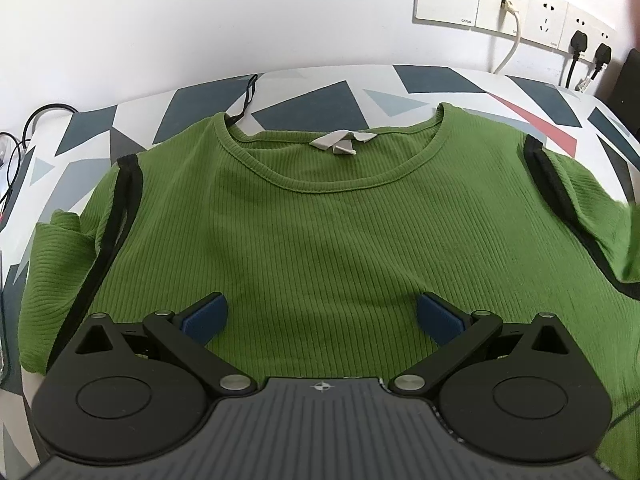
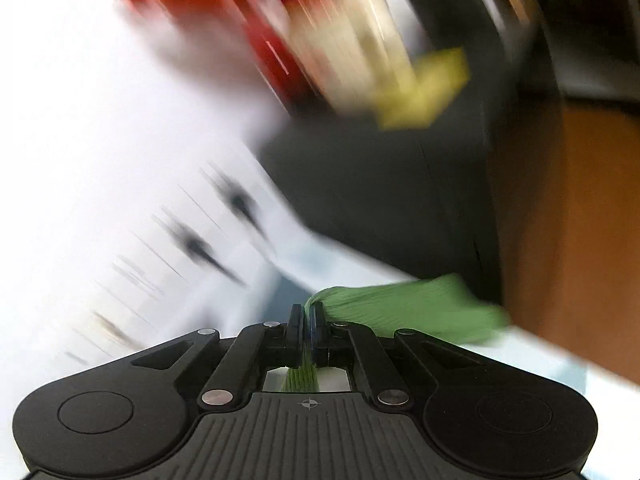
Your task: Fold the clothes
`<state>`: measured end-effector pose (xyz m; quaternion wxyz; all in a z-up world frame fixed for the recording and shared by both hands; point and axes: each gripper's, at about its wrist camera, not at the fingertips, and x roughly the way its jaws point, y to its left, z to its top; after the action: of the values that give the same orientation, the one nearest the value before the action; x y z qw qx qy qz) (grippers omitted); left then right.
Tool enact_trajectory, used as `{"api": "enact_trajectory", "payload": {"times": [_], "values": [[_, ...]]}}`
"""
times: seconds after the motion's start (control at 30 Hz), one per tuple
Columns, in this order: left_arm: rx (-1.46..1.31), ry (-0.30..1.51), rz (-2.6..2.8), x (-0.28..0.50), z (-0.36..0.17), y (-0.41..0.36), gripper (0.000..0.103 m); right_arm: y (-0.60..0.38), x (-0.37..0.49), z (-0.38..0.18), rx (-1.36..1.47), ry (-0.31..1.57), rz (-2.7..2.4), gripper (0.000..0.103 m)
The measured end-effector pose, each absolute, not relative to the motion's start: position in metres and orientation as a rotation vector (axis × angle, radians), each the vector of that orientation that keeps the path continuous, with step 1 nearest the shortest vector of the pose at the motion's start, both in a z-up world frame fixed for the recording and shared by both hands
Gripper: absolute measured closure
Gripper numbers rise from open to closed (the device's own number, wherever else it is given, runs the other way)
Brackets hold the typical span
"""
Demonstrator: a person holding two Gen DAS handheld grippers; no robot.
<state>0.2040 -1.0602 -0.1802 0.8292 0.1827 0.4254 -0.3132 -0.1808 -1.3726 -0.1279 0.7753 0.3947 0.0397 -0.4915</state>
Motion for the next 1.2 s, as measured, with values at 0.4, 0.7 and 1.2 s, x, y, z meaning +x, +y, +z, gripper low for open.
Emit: {"api": "enact_trajectory", "payload": {"times": [0.4, 0.7, 1.2], "values": [[0.390, 0.907, -0.682, 0.206, -0.181, -1.059, 0.000, -1.299, -0.289, -0.186, 1.057, 0.283, -1.360, 0.079], [0.391, 0.896, -0.693, 0.205, -0.183, -1.059, 0.000, -1.345, -0.109, -0.160, 0.509, 0.526, -1.009, 0.054], [0.398, 0.912, -0.692, 0.209, -0.182, -1.059, 0.000, -1.344, -0.191, -0.129, 0.705, 0.059, -1.106, 0.098]]}}
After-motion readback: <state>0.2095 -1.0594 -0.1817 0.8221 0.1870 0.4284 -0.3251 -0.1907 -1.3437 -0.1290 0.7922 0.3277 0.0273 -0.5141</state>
